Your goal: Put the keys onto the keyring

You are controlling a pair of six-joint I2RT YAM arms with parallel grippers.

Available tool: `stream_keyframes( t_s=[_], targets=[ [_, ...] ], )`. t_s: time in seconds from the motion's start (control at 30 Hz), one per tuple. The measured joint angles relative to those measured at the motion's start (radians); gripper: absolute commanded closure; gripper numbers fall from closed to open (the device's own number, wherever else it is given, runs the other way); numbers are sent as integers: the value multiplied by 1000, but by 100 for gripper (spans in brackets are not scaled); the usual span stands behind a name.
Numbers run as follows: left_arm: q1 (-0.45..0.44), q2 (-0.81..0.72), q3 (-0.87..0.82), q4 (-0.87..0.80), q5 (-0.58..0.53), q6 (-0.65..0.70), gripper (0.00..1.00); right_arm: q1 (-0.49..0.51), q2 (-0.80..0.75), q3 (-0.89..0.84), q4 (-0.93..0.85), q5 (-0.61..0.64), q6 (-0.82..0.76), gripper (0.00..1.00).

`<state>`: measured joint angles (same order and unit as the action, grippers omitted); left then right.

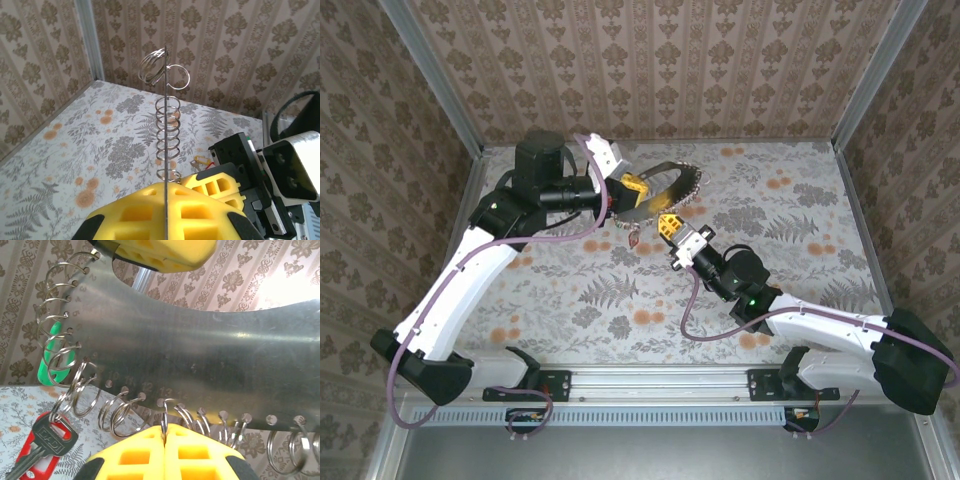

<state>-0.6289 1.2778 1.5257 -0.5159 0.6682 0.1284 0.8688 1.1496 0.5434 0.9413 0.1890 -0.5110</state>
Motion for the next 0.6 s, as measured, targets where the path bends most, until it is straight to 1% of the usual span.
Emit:
stream_keyframes(
  t_s=[0.17,0.23,0.37,0.5,0.57,0.6],
  targets=[
    [9,-9,-45,56,-31,-110,100,0,0,0,-19,16,32,100],
    [18,-12,-78,94,-37,-176,100,0,0,2,-42,18,55,100],
    [53,-12,-168,185,-44,-348,100,-18,-8,11,-112,10,124,100],
    [95,-12,-262,277,-23,-515,100,-62,-21,13,-192,-49,210,100],
    [114,-13,-313,334,-6,-594,95,-86,-31,14,-231,-85,253,100],
    [123,-13,-341,365,1,-638,95,-97,-35,15,-249,-97,270,100]
  ],
)
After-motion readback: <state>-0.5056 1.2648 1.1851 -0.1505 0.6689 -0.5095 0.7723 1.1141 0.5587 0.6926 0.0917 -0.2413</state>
